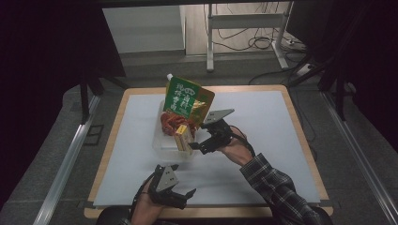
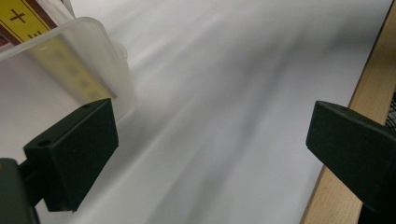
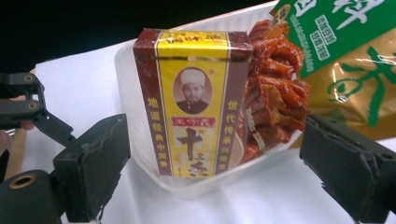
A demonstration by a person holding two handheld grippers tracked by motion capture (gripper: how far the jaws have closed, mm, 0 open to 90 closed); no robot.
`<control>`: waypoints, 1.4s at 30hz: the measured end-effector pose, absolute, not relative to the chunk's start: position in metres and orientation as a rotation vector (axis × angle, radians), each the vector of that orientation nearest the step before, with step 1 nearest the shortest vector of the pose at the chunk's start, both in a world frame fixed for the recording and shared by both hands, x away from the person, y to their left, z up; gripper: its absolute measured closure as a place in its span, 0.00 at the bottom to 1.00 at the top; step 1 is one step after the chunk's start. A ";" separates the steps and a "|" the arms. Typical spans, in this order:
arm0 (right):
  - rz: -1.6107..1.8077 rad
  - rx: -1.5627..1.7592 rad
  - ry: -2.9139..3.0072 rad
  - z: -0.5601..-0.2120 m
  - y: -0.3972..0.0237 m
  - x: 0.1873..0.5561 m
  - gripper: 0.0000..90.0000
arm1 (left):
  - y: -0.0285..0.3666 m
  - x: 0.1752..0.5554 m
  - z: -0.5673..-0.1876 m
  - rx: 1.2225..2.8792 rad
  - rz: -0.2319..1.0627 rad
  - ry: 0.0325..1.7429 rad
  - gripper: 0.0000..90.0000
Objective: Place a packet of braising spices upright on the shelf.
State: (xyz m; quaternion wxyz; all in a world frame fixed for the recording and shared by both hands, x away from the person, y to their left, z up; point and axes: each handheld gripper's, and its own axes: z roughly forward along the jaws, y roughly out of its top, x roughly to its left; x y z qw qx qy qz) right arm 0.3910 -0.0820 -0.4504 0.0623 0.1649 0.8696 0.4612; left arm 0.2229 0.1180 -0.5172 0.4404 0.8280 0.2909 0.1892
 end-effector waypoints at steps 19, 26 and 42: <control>1.337 0.533 2.634 -0.456 -0.104 0.384 0.07 | 0.118 0.223 -0.518 2.055 0.470 0.723 0.02; 1.309 0.553 2.646 -0.460 -0.113 0.381 0.05 | 0.119 0.223 -0.517 2.056 0.472 0.727 0.02; 1.263 0.560 2.644 -0.467 -0.136 0.367 0.00 | 0.118 0.224 -0.518 2.057 0.470 0.730 0.02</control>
